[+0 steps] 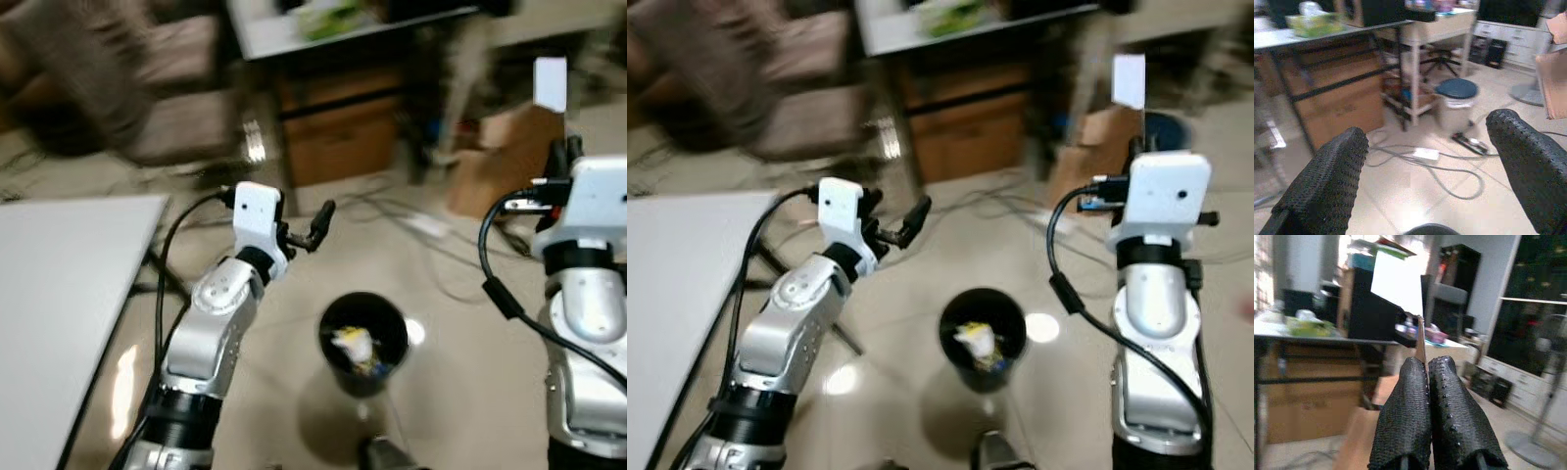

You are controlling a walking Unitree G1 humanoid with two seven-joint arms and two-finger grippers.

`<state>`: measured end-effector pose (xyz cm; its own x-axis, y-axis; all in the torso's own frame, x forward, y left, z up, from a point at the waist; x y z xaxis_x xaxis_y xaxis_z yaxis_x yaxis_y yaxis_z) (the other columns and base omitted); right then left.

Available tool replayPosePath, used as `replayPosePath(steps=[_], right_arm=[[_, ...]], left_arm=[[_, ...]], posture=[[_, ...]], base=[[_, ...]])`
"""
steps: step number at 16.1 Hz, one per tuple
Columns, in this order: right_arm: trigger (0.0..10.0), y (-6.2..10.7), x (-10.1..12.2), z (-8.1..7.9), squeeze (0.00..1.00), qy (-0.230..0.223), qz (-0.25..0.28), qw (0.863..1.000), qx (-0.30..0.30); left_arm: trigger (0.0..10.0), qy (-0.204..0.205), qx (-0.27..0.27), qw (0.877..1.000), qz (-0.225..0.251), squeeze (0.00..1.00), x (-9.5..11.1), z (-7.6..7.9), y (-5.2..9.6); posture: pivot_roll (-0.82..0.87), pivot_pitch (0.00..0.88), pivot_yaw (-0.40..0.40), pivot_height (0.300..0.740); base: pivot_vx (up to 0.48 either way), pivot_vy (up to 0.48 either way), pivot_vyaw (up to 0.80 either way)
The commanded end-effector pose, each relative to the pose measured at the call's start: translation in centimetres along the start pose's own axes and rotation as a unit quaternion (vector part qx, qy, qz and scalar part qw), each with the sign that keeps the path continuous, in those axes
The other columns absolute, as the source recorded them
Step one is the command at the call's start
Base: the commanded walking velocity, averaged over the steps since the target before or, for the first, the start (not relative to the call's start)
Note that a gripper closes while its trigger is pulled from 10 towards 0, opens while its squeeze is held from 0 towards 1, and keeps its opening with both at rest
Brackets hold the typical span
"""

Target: Picking trash to rubbish bin

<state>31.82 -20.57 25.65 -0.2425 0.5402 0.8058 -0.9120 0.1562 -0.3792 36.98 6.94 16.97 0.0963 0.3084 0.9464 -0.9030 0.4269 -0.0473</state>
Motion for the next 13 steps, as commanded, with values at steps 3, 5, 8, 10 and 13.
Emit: replayPosePath(steps=[3, 5, 8, 10, 13], right_arm=[[10.0, 0.0, 0.4, -0.4, 0.00, -0.010, 0.005, 1.000, 0.005], [10.0, 0.0, 0.4, -0.6, 0.00, -0.012, 0.005, 1.000, 0.007], [10.0, 0.0, 0.5, -0.8, 0.00, -0.015, 0.008, 1.000, 0.011], [10.0, 0.0, 0.6, -1.1, 0.00, -0.015, 0.009, 1.000, 0.014], [10.0, 0.0, 0.9, -1.5, 0.00, -0.009, 0.014, 1.000, 0.023]], left_arm=[[10.0, -0.003, 0.007, 1.000, -0.005, 0.00, -0.1, -0.6, 0.2], [10.0, -0.008, 0.010, 1.000, -0.006, 0.00, -0.1, -0.7, 0.2], [10.0, -0.009, 0.012, 1.000, -0.006, 0.00, -0.1, -0.8, 0.2], [10.0, -0.008, 0.012, 1.000, -0.005, 0.00, -0.1, -0.7, 0.2], [10.0, -0.008, 0.011, 1.000, -0.003, 0.00, 0.0, -0.5, 0.2]], posture=[[-0.15, 0.133, 0.114, 0.740], [-0.14, 0.134, 0.114, 0.740], [-0.14, 0.135, 0.114, 0.740], [-0.14, 0.135, 0.114, 0.740], [-0.14, 0.133, 0.113, 0.740]], base=[[0.000, 0.000, -0.80], [0.000, 0.000, -0.40], [0.000, 0.000, 0.00], [0.000, 0.000, 0.00], [0.000, 0.000, 0.71]])
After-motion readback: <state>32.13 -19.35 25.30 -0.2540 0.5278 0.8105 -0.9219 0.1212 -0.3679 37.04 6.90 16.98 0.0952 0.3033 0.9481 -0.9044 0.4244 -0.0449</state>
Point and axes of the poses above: a point about 5 cm out from each wrist's last joint towards the gripper, its own y axis pointing back from the gripper into the wrist, its own x axis along the axis of the wrist's last joint, z = x × y, the point moved 6 cm from there along -y, pointing out of the wrist towards the gripper, and after that the axes turned 15 degrees about y, right-handed, at the moved point
